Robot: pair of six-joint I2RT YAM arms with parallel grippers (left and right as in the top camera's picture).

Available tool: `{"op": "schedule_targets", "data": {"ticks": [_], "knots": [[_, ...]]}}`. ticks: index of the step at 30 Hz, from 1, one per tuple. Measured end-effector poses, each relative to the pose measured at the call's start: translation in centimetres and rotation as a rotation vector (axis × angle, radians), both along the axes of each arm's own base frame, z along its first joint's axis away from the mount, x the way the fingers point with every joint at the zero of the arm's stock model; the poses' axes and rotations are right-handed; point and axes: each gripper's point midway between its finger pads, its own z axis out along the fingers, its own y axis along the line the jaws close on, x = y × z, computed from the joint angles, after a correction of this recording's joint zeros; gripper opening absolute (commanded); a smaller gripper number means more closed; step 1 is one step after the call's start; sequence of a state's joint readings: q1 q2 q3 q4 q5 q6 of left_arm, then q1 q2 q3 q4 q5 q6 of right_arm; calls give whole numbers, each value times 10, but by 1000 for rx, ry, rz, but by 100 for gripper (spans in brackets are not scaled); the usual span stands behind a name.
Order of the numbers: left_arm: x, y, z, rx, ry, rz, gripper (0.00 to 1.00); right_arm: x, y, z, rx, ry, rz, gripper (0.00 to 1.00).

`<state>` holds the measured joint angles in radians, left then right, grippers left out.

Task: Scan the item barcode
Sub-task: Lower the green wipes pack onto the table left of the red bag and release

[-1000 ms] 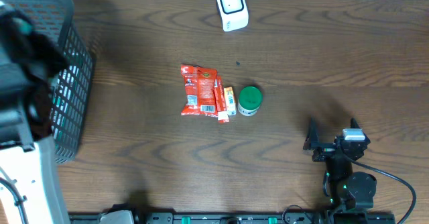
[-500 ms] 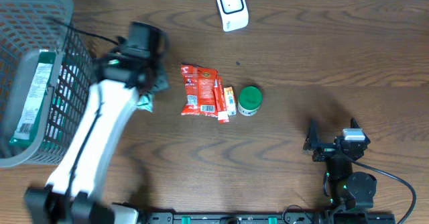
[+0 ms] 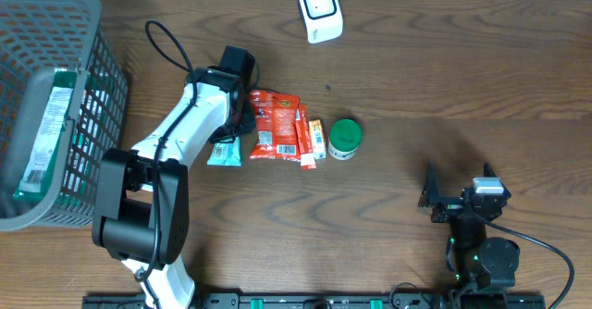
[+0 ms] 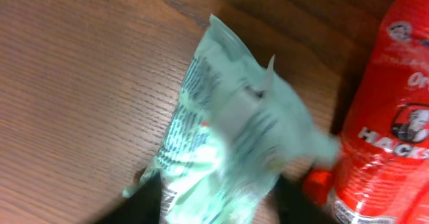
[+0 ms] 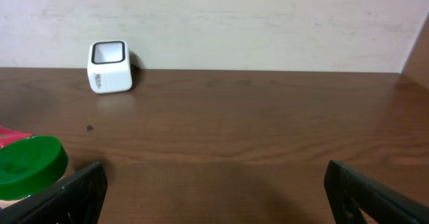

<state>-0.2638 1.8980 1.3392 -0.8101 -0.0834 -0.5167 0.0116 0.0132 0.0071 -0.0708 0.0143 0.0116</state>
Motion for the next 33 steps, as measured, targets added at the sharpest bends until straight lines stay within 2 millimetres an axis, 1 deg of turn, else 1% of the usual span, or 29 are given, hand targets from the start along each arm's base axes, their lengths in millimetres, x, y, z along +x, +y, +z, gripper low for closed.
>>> {"op": "schedule_targets", "data": {"ticks": [4, 5, 6, 8, 9, 10, 12, 13, 16, 20, 24, 28, 33], "knots": [[-2, -1, 3, 0, 14, -29, 70, 0, 0, 0, 0, 0, 0, 99], [-2, -1, 5, 0, 13, -36, 64, 0, 0, 0, 0, 0, 0, 99], [0, -1, 9, -2, 4, -43, 55, 0, 0, 0, 0, 0, 0, 99], [5, -3, 21, -9, -27, -56, 22, 0, 0, 0, 0, 0, 0, 99], [6, -4, 26, -14, -41, -57, 11, 0, 0, 0, 0, 0, 0, 99], [8, -4, 34, -18, -60, -58, 7, 0, 0, 0, 0, 0, 0, 99], [8, -4, 49, -23, -92, -71, 8, 0, 0, 0, 0, 0, 0, 99], [8, -4, 53, -26, -100, -70, 7, 0, 0, 0, 0, 0, 0, 99], [8, -4, 56, -28, -107, -77, 7, 0, 0, 0, 0, 0, 0, 99], [5, -11, 51, -58, -84, -117, 9, 0, 0, 0, 0, 0, 0, 99], [-5, -13, 38, -74, -41, -144, 14, 0, 0, 0, 0, 0, 0, 99], [-8, -14, 26, -77, -32, -158, 14, 0, 0, 0, 0, 0, 0, 99], [-7, -15, 10, -86, -56, -165, 13, 0, 0, 0, 0, 0, 0, 99]]}}
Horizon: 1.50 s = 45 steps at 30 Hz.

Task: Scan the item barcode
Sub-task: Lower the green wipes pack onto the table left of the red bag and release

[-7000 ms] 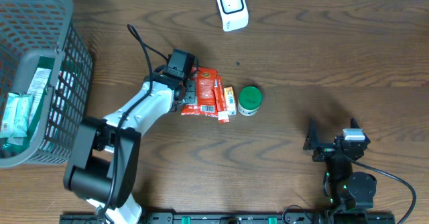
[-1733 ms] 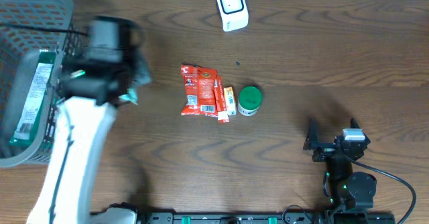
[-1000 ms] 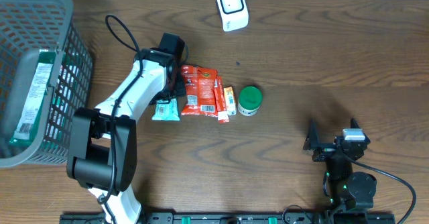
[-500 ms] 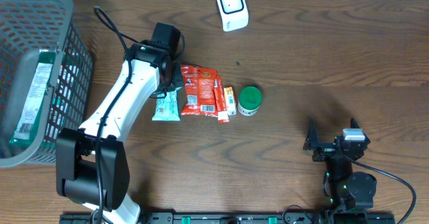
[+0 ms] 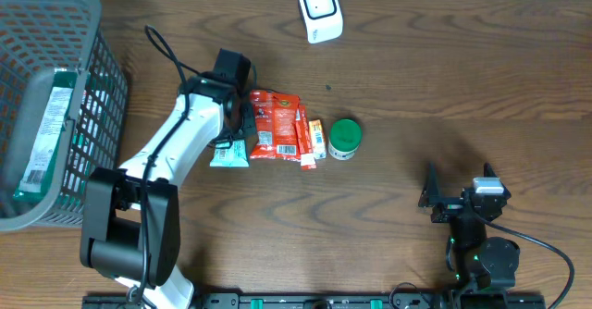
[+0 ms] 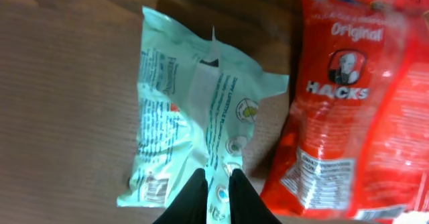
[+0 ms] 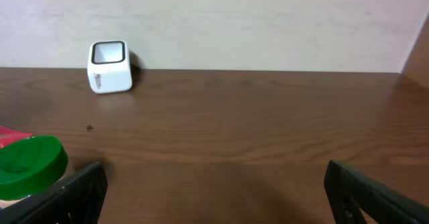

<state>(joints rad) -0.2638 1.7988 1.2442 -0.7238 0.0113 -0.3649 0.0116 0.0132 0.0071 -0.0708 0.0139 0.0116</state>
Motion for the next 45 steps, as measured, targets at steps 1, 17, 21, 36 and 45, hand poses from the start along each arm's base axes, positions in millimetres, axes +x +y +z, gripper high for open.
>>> {"op": "schedule_targets", "data": {"ticks": [1, 17, 21, 36, 45], "knots": [[0, 0, -4, -4, -5, 0, 13, 0, 0, 0, 0, 0, 0, 99], [-5, 1, -23, 2, -15, -38, 14, 0, 0, 0, 0, 0, 0, 99], [-1, 0, -16, 2, -43, -56, 14, 0, 0, 0, 0, 0, 0, 99], [16, 9, -17, 69, -89, -54, 14, 0, 0, 0, 0, 0, 0, 99], [14, 10, -30, 80, -59, -55, 17, 0, 0, 0, 0, 0, 0, 99]]}}
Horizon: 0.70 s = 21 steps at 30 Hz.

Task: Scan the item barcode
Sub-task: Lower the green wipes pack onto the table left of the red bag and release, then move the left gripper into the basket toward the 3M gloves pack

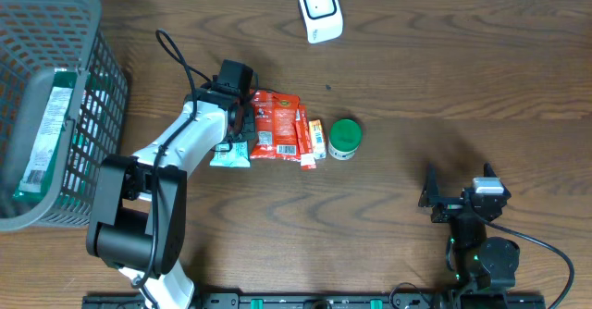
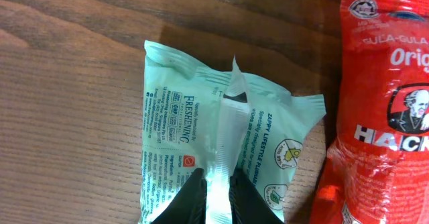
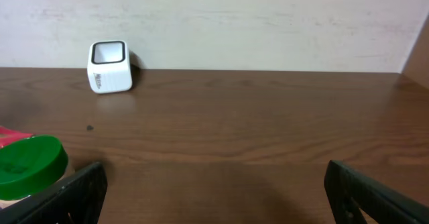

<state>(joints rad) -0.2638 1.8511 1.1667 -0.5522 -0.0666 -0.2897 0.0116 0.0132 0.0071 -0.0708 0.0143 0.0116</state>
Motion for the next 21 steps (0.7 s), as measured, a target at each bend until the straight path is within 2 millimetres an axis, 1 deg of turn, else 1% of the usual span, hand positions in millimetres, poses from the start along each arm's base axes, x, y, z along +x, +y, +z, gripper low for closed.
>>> {"op": "schedule_targets", "data": {"ticks": [1, 3, 5, 7, 10, 12, 13, 15, 17, 18, 19, 21], "knots": [[0, 0, 0, 0, 0, -1, 22, 0, 0, 0, 0, 0, 0, 99], [0, 0, 0, 2, 0, 0, 26, 0, 0, 0, 0, 0, 0, 99], [1, 1, 0, 7, -5, 0, 37, 0, 0, 0, 0, 0, 0, 99], [2, 2, 0, 12, -7, -3, 51, 0, 0, 0, 0, 0, 0, 99], [-1, 3, 2, 22, 10, -8, 64, 0, 0, 0, 0, 0, 0, 99], [-1, 4, 11, 27, 19, -24, 70, 0, 0, 0, 0, 0, 0, 99], [2, 4, 21, 26, 9, -29, 72, 0, 0, 0, 0, 0, 0, 99], [13, 5, 50, 18, -47, -34, 76, 0, 0, 0, 0, 0, 0, 99], [28, 9, 95, 5, -145, -28, 78, 0, 0, 0, 0, 0, 0, 99], [36, 16, 126, -2, -212, -19, 82, 0, 0, 0, 0, 0, 0, 99], [42, 24, 158, -9, -285, -4, 82, 0, 0, 0, 0, 0, 0, 99], [47, 45, 217, -13, -419, 35, 85, 0, 0, 0, 0, 0, 0, 99]]}}
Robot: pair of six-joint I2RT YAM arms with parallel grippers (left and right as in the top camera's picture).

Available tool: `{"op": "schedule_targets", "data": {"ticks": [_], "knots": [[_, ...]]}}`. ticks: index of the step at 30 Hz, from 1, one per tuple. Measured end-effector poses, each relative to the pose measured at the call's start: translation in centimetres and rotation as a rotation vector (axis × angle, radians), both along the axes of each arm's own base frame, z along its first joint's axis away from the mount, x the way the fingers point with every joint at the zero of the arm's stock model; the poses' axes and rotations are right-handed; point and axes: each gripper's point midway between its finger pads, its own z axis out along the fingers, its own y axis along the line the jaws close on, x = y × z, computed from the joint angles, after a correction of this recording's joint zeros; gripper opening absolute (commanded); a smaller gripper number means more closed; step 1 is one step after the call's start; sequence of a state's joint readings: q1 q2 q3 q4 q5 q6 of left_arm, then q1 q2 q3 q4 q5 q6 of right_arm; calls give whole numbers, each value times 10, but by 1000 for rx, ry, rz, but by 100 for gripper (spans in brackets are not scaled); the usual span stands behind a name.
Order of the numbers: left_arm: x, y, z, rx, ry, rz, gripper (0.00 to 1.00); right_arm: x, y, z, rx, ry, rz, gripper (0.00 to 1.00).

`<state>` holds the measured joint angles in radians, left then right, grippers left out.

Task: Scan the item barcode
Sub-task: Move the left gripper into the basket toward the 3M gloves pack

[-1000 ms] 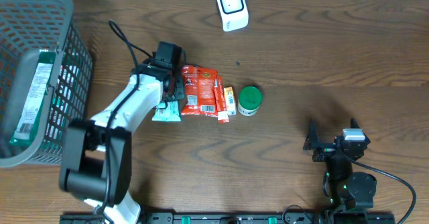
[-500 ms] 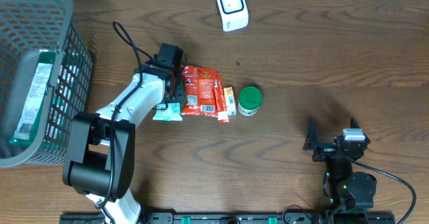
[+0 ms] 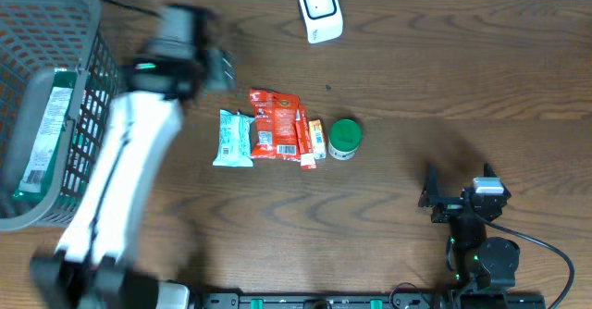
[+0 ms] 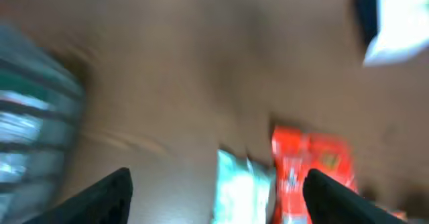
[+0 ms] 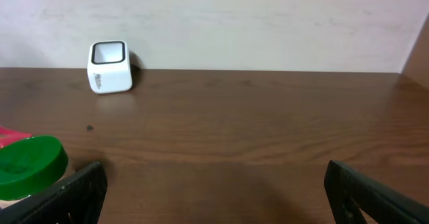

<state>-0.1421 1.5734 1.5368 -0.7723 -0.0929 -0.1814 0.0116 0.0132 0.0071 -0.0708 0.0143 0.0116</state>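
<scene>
The mint-green packet [image 3: 233, 138] lies flat on the table just left of the red Hacks bag [image 3: 275, 124]; no barcode can be made out on it. The white scanner [image 3: 319, 11] stands at the back edge. My left gripper [image 3: 217, 68] is blurred, up off the table and back-left of the packet, near the basket. In the left wrist view it [image 4: 218, 197] is open with wide jaws, the packet [image 4: 241, 190] far below. My right gripper [image 5: 214, 190] is open, low at the front right, holding nothing.
A grey mesh basket [image 3: 88, 31] with a green-and-white pack inside fills the left side. A green-lidded tub [image 3: 344, 138] and small orange sachets [image 3: 311, 139] lie right of the red bag. The right wrist view shows the scanner [image 5: 109, 66] far off.
My left gripper was shut on the mint packet's back seam at the table. It is now open, raised and moved back-left toward the basket. The packet stays on the table.
My left gripper was first down over the mint packet beside the red bag. It was then shut on the packet's seam, and the packet sat a little differently on the table each time. Now the packet is released. The right arm never moved.
</scene>
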Motion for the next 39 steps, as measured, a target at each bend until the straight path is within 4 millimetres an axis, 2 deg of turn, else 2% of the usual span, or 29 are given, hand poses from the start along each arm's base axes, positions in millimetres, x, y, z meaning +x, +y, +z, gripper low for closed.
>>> {"op": "schedule_targets", "data": {"ticks": [2, 3, 6, 9, 13, 15, 18, 22, 26, 28, 39], "knots": [[-5, 32, 56, 3, -128, 61, 86, 0, 0, 0, 0, 0, 0, 99], [-10, 49, 78, 12, -181, 97, 87, 0, 0, 0, 0, 0, 0, 99], [-32, 106, 122, 54, -292, 222, 90, 0, 0, 0, 0, 0, 0, 99], [-55, 164, 136, 98, -323, 363, 91, 0, 0, 0, 0, 0, 0, 99], [-74, 230, 127, 134, -294, 527, 97, 0, 0, 0, 0, 0, 0, 99], [-82, 260, 114, 141, -254, 598, 99, 0, 0, 0, 0, 0, 0, 99], [-89, 302, 76, 134, -149, 676, 98, 0, 0, 0, 0, 0, 0, 99], [-82, 324, 15, 91, 17, 635, 98, 0, 0, 0, 0, 0, 0, 99], [-73, 325, -41, 51, 165, 546, 98, 0, 0, 0, 0, 0, 0, 99], [-69, 323, -62, 28, 215, 498, 98, 0, 0, 0, 0, 0, 0, 99], [-60, 310, -155, -81, 405, 324, 98, 0, 0, 0, 0, 0, 0, 99]]}}
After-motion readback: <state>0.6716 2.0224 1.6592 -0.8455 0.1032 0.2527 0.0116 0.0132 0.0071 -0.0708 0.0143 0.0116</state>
